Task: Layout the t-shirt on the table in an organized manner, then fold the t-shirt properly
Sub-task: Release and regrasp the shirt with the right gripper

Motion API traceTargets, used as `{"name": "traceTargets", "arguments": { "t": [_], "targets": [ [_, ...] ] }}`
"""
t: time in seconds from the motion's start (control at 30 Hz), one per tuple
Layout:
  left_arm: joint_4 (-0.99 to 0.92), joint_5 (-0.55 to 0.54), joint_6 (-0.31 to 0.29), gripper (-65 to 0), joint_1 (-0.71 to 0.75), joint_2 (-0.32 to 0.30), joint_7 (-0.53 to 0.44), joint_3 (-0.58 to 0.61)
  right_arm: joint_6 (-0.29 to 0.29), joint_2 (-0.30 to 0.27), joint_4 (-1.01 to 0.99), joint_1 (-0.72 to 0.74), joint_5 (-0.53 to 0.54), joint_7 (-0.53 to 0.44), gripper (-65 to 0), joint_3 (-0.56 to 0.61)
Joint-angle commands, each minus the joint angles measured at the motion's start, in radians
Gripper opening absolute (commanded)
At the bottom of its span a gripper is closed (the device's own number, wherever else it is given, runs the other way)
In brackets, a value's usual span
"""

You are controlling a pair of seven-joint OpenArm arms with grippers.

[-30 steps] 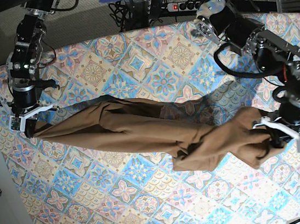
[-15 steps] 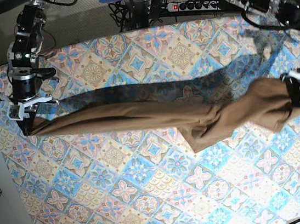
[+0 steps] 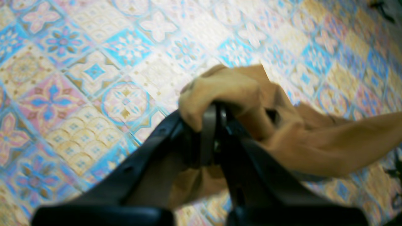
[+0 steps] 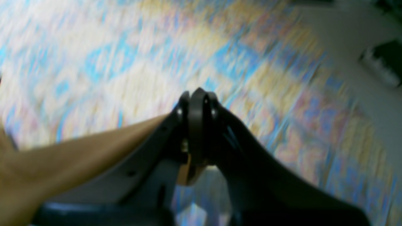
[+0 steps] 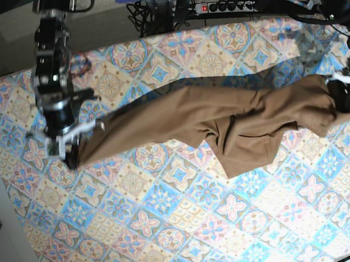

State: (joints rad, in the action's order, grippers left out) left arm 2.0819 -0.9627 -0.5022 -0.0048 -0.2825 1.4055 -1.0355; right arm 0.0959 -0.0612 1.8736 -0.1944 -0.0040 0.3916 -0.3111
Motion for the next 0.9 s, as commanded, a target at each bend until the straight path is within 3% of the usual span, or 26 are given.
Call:
{"name": "traceTargets", "arguments": {
  "t": [0.0,0.17,0.3,0.43,0.53,0.67,0.73,0.87],
  "targets": [
    [0.007,0.008,0.001,-65.0,-0.030,-0.013,-0.009,0.004,-0.005,-0.006,0.024,0.052,0.006,-0.038,-65.0,0.000],
    [0.003,0.086,0.001,-65.0,-0.056,0.022,-0.009,0.004,-0.005,-0.006,-0.004,0.184,0.005,-0.006,-65.0,0.000],
    [0.001,0.093,0.001,-65.0,-0.050,0.024,-0.009,0.031,-0.005,-0.021,-0.078,0.322,0.005,0.117,-65.0,0.013],
    [0.001,0.090,0.000,-65.0,-0.016,0.025,-0.009,0.039,-0.005,-0.038,-0.159,0.419,0.005,0.297,-64.5,0.138],
    [0.001,0.090,0.000,-65.0,-0.001,0.025,-0.009,0.044,-0.005,-0.065,-0.173,0.421,0.005,0.382,-50.3,0.215],
    [0.001,0.087,0.000,-65.0,0.012,0.025,-0.009,0.044,-0.005,-0.087,-0.151,0.378,0.005,0.396,-34.5,0.280],
    [0.001,0.090,-0.002,-65.0,0.013,0.025,-0.009,0.044,-0.005,-0.088,-0.113,0.341,0.005,0.395,-30.6,0.290],
    [0.001,0.092,-0.003,-65.0,0.015,0.025,-0.009,0.044,-0.005,-0.088,-0.035,0.261,0.005,0.395,-29.6,0.286]
  ]
}}
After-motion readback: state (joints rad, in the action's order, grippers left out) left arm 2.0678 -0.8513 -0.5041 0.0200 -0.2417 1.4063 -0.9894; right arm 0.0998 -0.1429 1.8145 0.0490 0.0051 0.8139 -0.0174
